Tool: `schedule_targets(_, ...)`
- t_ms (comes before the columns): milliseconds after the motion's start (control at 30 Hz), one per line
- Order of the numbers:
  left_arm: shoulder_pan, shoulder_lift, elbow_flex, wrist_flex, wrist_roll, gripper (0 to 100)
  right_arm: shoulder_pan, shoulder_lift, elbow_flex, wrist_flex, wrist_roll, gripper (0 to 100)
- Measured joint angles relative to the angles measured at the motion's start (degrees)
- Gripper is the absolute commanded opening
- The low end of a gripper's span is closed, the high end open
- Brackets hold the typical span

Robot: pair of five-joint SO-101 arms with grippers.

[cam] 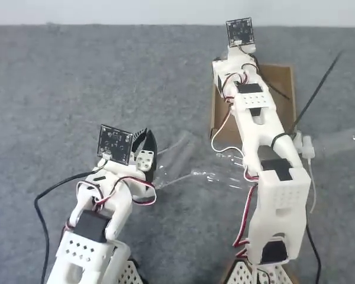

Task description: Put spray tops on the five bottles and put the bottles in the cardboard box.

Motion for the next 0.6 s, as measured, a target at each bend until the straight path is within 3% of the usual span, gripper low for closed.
schedule_targets(167,0.0,0.0,0.0,0.0,0.0,1,0.2,0.0,0.0,0.0,0.0,31.8)
schedule_targets(600,0.0,0.0,0.0,0.0,0.0,1,0.0,-0.4,-1.3,3.0,-0.1,31.9)
